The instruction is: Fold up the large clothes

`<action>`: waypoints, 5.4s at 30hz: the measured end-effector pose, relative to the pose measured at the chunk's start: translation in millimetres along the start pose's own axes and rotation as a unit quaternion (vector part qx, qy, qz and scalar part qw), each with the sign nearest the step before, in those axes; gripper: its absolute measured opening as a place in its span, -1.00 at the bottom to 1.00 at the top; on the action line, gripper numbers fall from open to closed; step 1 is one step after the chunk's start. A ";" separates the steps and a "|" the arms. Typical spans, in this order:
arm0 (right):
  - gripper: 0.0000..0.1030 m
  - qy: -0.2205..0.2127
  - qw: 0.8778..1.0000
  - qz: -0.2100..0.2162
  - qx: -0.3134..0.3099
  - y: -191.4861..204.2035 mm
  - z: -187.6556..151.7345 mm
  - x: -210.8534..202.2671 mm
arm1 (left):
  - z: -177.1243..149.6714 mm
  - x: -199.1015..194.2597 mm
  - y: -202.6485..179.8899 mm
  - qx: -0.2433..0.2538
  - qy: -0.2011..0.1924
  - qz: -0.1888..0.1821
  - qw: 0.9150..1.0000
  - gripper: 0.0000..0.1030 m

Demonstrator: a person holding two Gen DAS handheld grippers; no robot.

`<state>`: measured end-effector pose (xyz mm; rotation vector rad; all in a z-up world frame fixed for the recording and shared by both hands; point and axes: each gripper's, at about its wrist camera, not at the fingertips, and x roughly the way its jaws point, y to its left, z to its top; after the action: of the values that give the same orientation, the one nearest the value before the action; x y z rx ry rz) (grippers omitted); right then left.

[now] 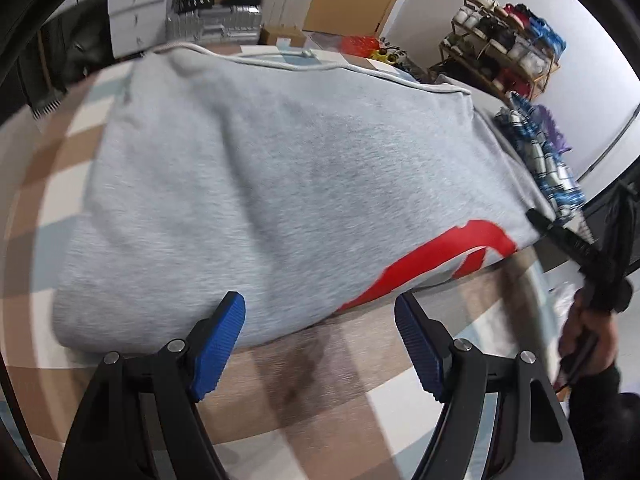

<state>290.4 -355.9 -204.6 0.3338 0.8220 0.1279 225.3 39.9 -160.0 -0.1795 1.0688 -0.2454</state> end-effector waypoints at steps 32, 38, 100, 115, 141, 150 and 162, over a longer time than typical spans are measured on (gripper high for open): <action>-0.84 -0.003 1.000 -0.008 0.012 8.2 -0.6 2.3 | -25.0 14.6 150.4 -0.335 -0.068 -0.143 0.929 -0.57; -0.84 -0.005 1.000 0.003 0.013 2.6 -2.0 2.0 | -31.9 3.6 151.8 -0.310 -0.079 -0.137 0.937 -0.79; -0.05 0.083 0.982 0.007 0.171 -51.9 16.4 21.8 | 43.1 44.5 -19.3 -0.052 0.003 -0.088 0.995 0.60; -0.73 -0.036 0.996 -0.078 -0.013 8.7 22.7 -5.5 | 23.9 46.0 -32.5 0.034 -0.049 0.001 0.998 0.61; -0.77 -0.159 0.949 -0.057 -0.265 226.5 43.5 -48.2 | 1.9 18.9 37.7 0.050 0.008 -0.030 0.998 0.32; -0.77 -0.144 0.924 -0.056 -0.349 291.5 24.6 -28.6 | -6.4 8.4 40.8 0.046 -0.005 -0.083 0.995 0.32; -0.77 -0.122 0.981 -0.053 -0.141 154.9 21.8 -48.8 | 23.5 0.7 9.8 -0.007 0.016 -0.190 0.982 0.33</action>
<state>276.1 -227.3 -104.1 0.0359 0.5682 0.0992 247.5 49.7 -152.2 -0.3940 1.0628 -0.5862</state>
